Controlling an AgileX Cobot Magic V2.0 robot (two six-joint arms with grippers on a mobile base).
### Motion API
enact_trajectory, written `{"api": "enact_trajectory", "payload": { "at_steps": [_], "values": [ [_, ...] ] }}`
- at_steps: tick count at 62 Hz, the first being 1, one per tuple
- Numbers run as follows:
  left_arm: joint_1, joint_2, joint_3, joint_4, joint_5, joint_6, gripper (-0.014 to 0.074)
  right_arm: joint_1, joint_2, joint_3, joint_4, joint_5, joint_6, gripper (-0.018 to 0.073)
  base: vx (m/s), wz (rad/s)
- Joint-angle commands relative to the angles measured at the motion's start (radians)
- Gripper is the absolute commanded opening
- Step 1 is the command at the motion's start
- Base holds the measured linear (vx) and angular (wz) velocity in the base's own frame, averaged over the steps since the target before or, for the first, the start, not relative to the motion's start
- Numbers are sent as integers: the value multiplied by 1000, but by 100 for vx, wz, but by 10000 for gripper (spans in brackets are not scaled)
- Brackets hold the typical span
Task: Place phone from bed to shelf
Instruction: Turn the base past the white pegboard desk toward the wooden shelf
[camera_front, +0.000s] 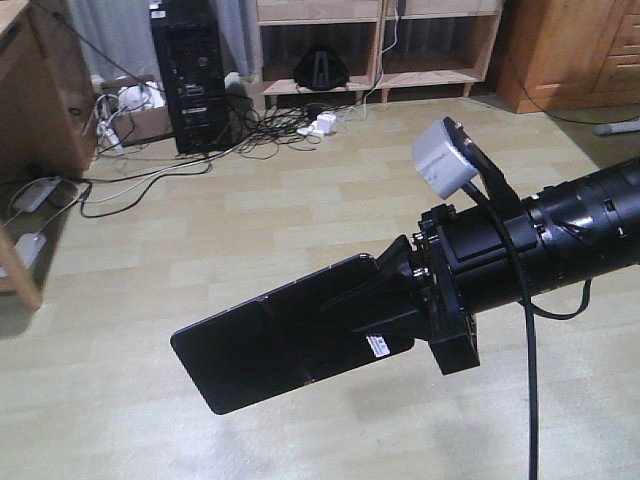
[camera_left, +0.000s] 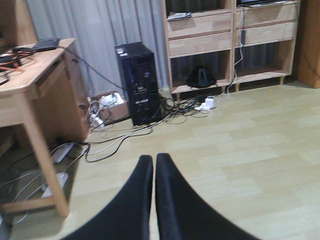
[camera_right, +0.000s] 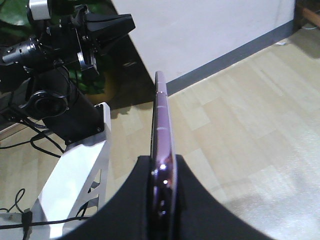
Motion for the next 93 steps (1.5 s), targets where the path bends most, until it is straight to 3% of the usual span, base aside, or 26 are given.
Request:
{"api": "enact_trajectory", "payload": {
  "at_steps": [1, 93],
  "values": [
    [-4, -13, -21, -9, -72, -6, 1, -2, -35, -25, 86, 79, -8, -2, 36, -18],
    [-4, -13, -21, -9, -72, -6, 1, -2, -35, -25, 86, 79, -8, -2, 38, -37]
  ]
}}
